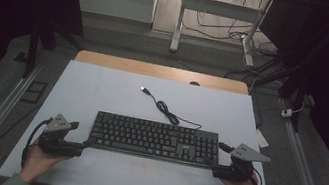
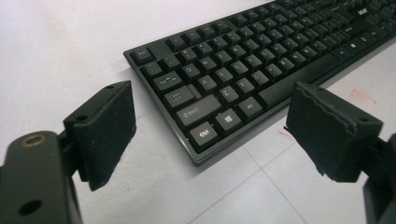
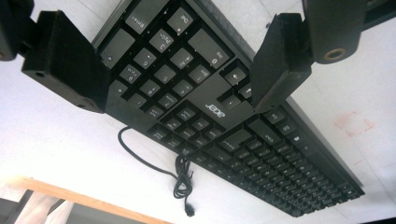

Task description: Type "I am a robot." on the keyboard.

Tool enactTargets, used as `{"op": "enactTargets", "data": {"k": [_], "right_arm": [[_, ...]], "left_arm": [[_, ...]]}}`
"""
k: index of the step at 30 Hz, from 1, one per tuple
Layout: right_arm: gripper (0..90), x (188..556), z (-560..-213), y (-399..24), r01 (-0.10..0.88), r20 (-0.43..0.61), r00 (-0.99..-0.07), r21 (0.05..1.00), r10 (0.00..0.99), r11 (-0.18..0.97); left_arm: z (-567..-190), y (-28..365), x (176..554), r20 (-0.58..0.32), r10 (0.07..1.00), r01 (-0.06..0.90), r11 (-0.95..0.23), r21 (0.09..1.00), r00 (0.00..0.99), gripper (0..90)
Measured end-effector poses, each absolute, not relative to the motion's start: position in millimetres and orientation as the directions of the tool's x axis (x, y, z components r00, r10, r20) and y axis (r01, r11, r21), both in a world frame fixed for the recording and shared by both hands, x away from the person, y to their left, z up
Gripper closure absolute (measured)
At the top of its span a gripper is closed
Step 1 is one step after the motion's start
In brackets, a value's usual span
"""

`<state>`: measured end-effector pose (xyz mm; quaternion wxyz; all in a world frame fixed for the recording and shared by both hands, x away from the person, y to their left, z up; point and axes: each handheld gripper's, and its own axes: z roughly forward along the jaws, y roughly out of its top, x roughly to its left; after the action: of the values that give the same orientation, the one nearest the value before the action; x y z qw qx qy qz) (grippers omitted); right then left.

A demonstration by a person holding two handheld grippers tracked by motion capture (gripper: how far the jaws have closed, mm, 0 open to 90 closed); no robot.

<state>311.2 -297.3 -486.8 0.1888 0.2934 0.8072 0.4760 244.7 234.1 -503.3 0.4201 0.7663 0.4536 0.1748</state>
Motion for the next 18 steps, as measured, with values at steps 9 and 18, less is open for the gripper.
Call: {"op": "enactTargets", "data": {"k": [9,18], "right_arm": [[22.1,312.8,-487.6,-294.9,0.3,-0.023,-0.747,0.88,0.664,0.368],[22.5,313.9,-486.5,-290.7,0.309,0.004,-0.75,0.886,0.661,0.346]], "left_arm": [[-504.1,231.7,241.6,-0.102,0.836,0.537,-0.248,0.807,0.539,17.8],[-493.9,228.4,249.8,-0.129,0.828,0.551,-0.239,0.799,0.546,19.4]]}}
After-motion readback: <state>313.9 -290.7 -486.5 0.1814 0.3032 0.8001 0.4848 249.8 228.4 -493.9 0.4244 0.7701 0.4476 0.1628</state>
